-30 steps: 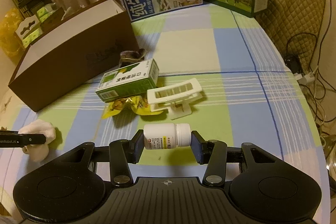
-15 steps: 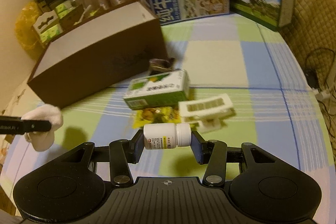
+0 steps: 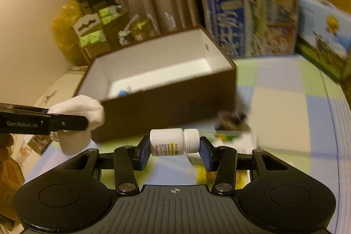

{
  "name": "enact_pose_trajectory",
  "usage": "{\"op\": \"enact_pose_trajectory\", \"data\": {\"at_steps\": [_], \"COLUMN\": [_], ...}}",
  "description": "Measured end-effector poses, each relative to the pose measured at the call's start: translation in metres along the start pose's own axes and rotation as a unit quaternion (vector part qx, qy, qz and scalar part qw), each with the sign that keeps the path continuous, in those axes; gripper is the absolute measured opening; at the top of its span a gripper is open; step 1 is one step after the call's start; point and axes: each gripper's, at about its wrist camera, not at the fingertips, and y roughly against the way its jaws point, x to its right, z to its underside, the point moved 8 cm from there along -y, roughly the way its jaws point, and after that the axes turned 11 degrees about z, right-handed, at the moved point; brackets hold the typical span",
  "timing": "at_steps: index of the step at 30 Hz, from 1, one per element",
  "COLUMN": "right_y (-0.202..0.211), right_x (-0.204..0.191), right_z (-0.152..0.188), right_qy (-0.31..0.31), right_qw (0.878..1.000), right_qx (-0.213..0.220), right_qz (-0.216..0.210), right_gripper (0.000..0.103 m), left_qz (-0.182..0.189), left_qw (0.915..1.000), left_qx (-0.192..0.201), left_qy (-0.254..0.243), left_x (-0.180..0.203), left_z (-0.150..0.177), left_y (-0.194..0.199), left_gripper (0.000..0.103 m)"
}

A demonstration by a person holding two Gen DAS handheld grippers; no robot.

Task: Organize objects
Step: 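Carry the white cloth with the left gripper while the right carries the pill bottle over the brown box, then open the left gripper to drop the cloth while the right releases the pill bottle inside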

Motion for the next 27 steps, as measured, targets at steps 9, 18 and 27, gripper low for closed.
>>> {"op": "enact_pose_trajectory", "data": {"at_steps": [9, 18, 27], "right_y": [-0.040, -0.098, -0.164], "right_x": [-0.034, -0.038, -0.031], "right_z": [-0.054, -0.089, -0.117], "right_qy": [0.033, 0.041, 0.070], "right_qw": [0.999, 0.999, 0.997], "right_qx": [0.021, 0.005, -0.034], "right_qz": [-0.024, -0.013, 0.002], "right_gripper": [0.044, 0.044, 0.044], "left_qz": [-0.022, -0.036, -0.037], "left_qw": [0.9994, 0.9992, 0.9991], "left_qx": [0.024, 0.016, -0.019], "left_qy": [-0.012, -0.006, 0.011], "left_x": [-0.027, -0.063, -0.092], "left_z": [-0.052, -0.091, -0.116], "left_y": [-0.015, -0.057, -0.118], "left_gripper": [0.042, 0.042, 0.042]}}
